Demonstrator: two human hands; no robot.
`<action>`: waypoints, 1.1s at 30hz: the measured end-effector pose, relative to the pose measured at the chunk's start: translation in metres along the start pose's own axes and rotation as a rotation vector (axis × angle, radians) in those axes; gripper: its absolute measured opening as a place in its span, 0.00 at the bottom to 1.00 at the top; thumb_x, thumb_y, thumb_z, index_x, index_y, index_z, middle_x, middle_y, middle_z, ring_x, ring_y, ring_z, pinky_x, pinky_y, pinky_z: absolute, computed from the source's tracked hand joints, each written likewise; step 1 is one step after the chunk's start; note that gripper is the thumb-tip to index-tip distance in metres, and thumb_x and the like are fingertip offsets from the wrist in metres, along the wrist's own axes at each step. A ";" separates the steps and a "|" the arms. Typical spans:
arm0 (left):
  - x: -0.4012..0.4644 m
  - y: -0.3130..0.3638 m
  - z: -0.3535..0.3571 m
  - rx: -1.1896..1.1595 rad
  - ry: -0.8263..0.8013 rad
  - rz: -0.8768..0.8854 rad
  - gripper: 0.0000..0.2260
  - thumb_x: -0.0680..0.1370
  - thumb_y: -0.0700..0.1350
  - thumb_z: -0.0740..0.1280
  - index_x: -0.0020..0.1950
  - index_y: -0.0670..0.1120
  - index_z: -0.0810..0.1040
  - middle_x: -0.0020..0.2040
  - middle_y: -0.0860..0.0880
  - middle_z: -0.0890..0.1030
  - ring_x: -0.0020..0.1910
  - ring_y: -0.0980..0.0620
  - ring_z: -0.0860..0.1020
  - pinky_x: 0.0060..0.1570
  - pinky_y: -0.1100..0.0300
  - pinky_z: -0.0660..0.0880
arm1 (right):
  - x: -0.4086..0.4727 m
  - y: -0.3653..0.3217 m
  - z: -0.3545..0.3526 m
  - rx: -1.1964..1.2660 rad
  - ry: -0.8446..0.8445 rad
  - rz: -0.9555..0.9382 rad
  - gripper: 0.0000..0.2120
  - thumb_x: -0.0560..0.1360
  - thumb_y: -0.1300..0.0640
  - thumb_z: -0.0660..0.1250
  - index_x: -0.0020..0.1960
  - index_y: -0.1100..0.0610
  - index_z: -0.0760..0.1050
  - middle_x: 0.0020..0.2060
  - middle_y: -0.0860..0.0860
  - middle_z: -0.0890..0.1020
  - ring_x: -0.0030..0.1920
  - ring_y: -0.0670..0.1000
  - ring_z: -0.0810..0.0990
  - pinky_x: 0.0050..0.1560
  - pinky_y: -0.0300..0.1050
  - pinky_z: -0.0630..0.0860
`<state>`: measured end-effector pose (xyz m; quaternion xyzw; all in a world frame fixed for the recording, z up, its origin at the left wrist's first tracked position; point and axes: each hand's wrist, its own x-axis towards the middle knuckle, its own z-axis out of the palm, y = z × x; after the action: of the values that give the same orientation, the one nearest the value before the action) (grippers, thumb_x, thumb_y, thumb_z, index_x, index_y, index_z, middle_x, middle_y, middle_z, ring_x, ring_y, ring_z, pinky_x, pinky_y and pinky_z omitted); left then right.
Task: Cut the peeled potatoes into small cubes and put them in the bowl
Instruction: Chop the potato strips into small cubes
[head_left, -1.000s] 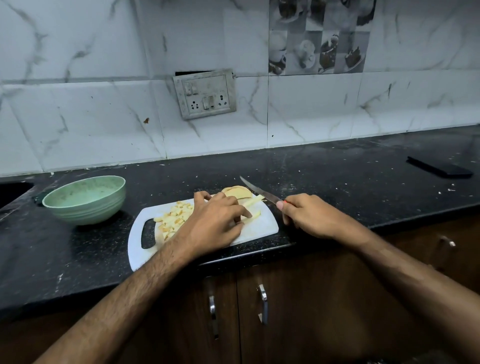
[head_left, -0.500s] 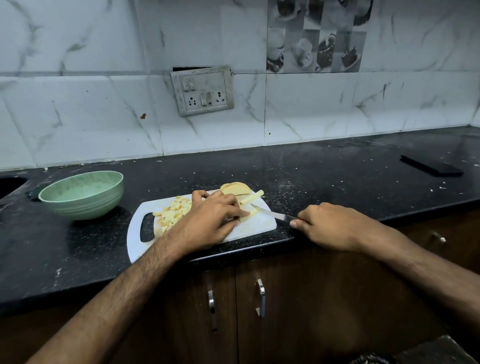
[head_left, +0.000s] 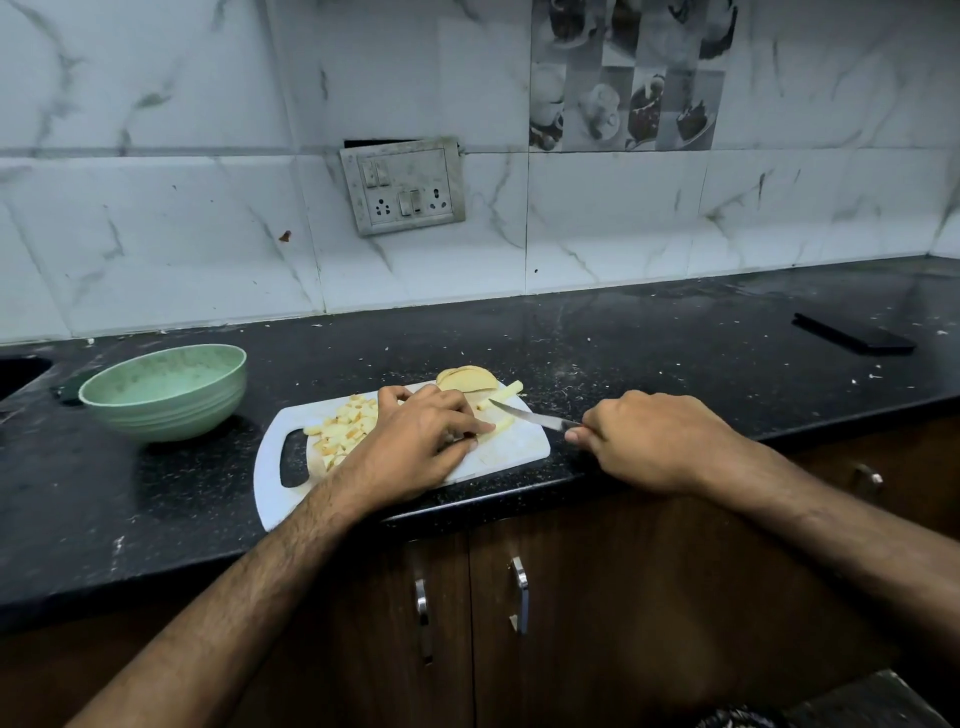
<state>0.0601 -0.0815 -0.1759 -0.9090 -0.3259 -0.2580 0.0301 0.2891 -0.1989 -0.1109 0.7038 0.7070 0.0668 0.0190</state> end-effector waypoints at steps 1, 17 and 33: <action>0.000 0.000 0.000 -0.002 0.001 -0.002 0.12 0.82 0.52 0.66 0.64 0.59 0.81 0.50 0.62 0.75 0.55 0.62 0.69 0.59 0.53 0.54 | 0.000 0.000 0.000 0.003 -0.016 -0.007 0.16 0.83 0.40 0.51 0.43 0.47 0.67 0.53 0.52 0.81 0.53 0.57 0.80 0.45 0.50 0.69; -0.003 -0.002 0.002 0.031 0.106 0.053 0.08 0.78 0.49 0.72 0.56 0.57 0.85 0.46 0.61 0.79 0.52 0.57 0.74 0.57 0.51 0.55 | -0.008 -0.004 0.005 0.066 0.014 0.033 0.18 0.83 0.41 0.50 0.49 0.49 0.73 0.55 0.54 0.80 0.55 0.59 0.79 0.48 0.51 0.70; -0.004 -0.002 0.002 0.057 0.160 0.060 0.06 0.75 0.49 0.76 0.50 0.57 0.86 0.45 0.61 0.82 0.50 0.57 0.76 0.56 0.52 0.55 | -0.012 -0.010 0.000 0.008 0.018 0.003 0.19 0.83 0.41 0.50 0.51 0.50 0.75 0.54 0.53 0.81 0.55 0.58 0.79 0.48 0.51 0.69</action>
<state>0.0567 -0.0816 -0.1803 -0.8937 -0.3022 -0.3193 0.0895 0.2791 -0.2111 -0.1129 0.7043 0.7063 0.0703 0.0096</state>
